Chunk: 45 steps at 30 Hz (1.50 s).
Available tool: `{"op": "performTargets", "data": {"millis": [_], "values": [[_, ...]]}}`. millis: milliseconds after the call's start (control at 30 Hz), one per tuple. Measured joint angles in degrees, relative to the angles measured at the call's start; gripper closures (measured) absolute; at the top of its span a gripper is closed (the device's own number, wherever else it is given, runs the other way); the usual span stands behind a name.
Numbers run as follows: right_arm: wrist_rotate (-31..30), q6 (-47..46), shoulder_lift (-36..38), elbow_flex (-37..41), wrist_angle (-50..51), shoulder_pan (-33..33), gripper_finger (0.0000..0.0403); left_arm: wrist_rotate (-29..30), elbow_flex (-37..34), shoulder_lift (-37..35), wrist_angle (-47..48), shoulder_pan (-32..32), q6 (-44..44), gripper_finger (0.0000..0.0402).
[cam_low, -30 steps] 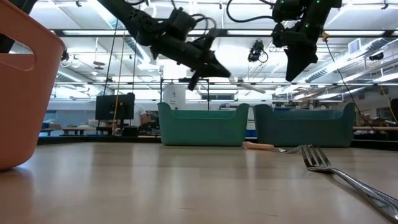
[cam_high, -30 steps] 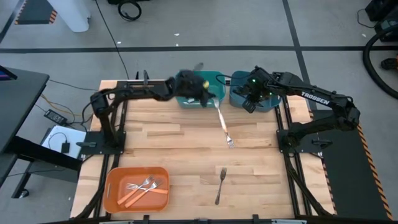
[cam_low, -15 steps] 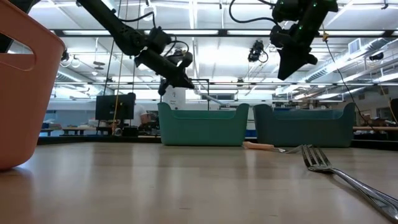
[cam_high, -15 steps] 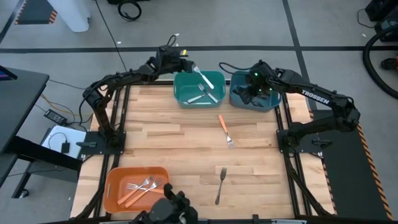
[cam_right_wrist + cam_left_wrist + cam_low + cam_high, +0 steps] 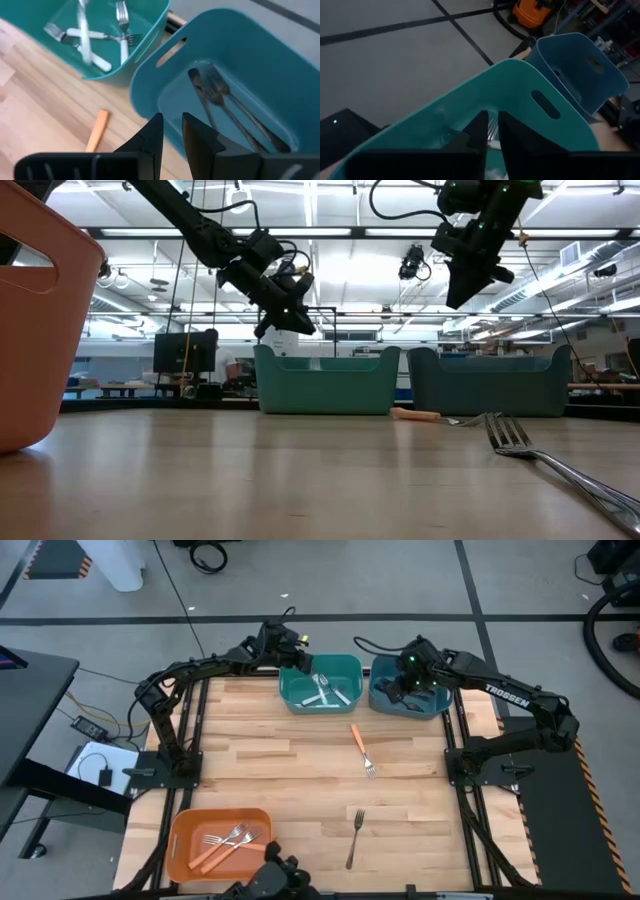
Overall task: Sort silverware by color (type)
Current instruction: Put the white fork into the green bin, then put the orange fork into the orange bin
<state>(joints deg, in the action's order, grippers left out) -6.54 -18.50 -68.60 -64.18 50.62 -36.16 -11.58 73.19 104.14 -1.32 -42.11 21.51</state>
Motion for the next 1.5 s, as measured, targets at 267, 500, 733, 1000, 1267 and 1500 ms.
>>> {"op": "performTargets", "data": {"millis": [267,500,733,1000,1267,1500], "values": [[3.74,-3.24,0.00,0.00,-0.04,0.81,0.0325,-5.31,0.00,-1.40,-1.34,-0.26,0.57,0.0303],[6.02,-6.40,-0.02,0.00,-0.10,4.60,0.0325,-14.98,0.04,-6.70,-1.96,1.09,1.47,0.0310],[6.00,-7.01,-2.03,0.00,-3.58,10.82,0.0312,-23.12,0.04,-15.30,-1.85,4.66,1.41,0.0313],[6.00,-5.05,-10.20,0.00,-5.29,17.78,0.0280,-23.83,0.04,-25.37,0.73,10.81,1.55,0.0313],[5.70,-10.26,-20.55,0.00,-2.87,23.85,0.0257,-23.79,0.04,-29.46,11.19,19.48,1.88,0.0313],[6.31,-10.51,-28.35,0.00,-2.59,26.46,0.0258,-12.63,0.04,-28.75,21.32,27.34,2.00,0.0313]]}}
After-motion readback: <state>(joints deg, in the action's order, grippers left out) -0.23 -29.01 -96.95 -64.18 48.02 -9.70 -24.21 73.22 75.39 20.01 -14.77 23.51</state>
